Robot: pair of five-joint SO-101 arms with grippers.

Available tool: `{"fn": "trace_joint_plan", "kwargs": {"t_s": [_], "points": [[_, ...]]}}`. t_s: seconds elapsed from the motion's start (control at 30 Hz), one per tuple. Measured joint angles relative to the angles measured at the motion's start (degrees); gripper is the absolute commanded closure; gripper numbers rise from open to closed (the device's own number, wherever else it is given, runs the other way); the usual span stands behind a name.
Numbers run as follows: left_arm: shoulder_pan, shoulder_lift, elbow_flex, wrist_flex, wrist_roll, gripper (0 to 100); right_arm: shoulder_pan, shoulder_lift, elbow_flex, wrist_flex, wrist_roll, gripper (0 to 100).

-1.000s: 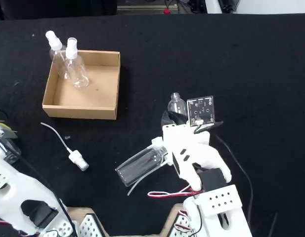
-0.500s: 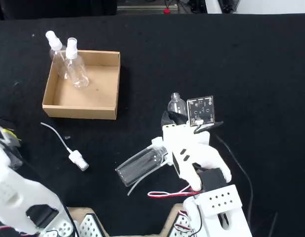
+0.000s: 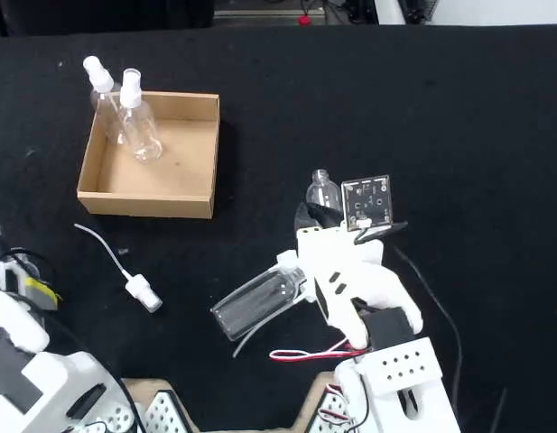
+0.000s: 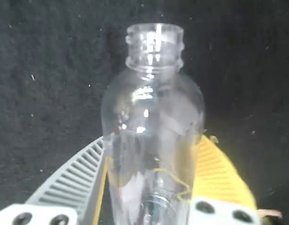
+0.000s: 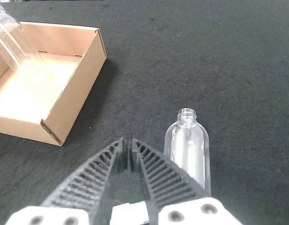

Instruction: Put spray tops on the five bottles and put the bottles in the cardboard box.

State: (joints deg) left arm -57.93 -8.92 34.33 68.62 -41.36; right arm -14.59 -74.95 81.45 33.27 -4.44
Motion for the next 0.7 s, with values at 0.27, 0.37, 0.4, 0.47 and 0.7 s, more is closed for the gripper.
{"fn": "trace_joint_plan", "kwargs": {"t_s": [0.27,0.37,0.4,0.47,0.7], "points": [[-1.49,1.58,0.0,-5.71,-2.55,72,0.0,0.0,0.0,0.0,0.0,98.6],[-0.97,1.85,0.0,-6.51,-2.55,72,0.0,0.0,0.0,0.0,0.0,98.6],[-0.44,1.85,0.0,-6.51,-2.55,72,0.0,0.0,0.0,0.0,0.0,98.6],[0.7,1.85,-0.7,-6.51,-2.55,72,0.0,0.0,0.0,0.0,0.0,98.6],[4.75,2.2,-6.68,-5.98,-2.55,67,0.0,0.0,0.0,0.0,0.0,98.6]]}}
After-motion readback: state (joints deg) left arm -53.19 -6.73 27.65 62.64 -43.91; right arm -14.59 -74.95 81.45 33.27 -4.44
